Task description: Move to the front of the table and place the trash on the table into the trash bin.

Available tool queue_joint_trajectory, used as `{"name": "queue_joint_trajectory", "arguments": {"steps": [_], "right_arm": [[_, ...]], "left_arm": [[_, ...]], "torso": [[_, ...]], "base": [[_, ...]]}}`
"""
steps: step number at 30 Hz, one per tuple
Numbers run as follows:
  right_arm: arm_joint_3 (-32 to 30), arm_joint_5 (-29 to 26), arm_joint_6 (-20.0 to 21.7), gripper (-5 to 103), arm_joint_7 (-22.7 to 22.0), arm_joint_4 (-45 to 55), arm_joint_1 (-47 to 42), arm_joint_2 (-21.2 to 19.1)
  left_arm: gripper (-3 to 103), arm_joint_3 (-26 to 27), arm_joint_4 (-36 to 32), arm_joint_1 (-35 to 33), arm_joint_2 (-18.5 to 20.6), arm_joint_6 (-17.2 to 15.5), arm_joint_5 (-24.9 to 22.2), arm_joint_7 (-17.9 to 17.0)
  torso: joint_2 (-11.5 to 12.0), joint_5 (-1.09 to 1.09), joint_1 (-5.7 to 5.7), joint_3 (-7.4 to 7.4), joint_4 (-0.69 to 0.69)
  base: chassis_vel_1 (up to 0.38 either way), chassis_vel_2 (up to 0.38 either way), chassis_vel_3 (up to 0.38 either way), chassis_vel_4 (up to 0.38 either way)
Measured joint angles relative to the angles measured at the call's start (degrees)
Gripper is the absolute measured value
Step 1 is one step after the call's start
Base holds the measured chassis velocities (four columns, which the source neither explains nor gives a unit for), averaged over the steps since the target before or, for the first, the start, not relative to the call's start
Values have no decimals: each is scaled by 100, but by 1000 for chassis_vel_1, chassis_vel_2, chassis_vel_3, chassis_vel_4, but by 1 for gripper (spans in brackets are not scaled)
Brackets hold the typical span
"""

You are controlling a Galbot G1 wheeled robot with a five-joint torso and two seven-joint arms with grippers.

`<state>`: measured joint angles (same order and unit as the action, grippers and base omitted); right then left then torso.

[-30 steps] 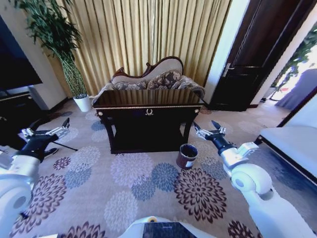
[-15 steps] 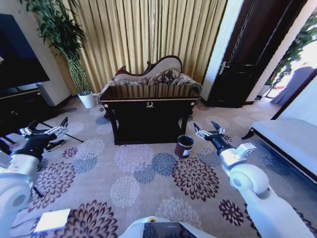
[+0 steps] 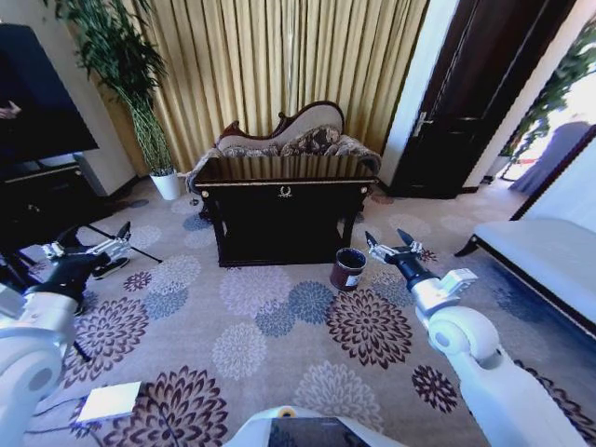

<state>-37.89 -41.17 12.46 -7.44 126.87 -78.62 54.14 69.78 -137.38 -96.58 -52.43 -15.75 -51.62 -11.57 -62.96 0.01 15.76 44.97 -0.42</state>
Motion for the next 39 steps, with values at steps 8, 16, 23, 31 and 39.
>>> {"name": "queue_joint_trajectory", "arguments": {"steps": [8,16,23,31,39], "right_arm": [[-88,-32,308,100,-146,137,17,-176],[-267,-165,765,100,-351,451,-19,-316],[-341,-211,952,100,-468,560,16,-338],[-570,-321,940,100,-467,522,-30,-307],[-641,-370,869,100,-472,506,-40,-272]], "left_arm": [[100,4,-192,-44,-251,-132,13,-82],[100,90,-327,-101,-398,-189,22,-147],[100,98,-384,-90,-401,-305,16,-152],[100,57,-339,-23,-328,-298,-17,-71],[100,13,-387,-49,-415,-289,-87,-58]], "torso": [[-4,-4,-8,-3,0],[-3,-1,-6,-2,0],[-3,-3,-6,-2,0],[-3,-2,-5,-2,-1],[-3,-2,-5,-2,0]], "base": [[0,0,0,0],[0,0,0,0],[0,0,0,0],[0,0,0,0],[0,0,0,0]]}}
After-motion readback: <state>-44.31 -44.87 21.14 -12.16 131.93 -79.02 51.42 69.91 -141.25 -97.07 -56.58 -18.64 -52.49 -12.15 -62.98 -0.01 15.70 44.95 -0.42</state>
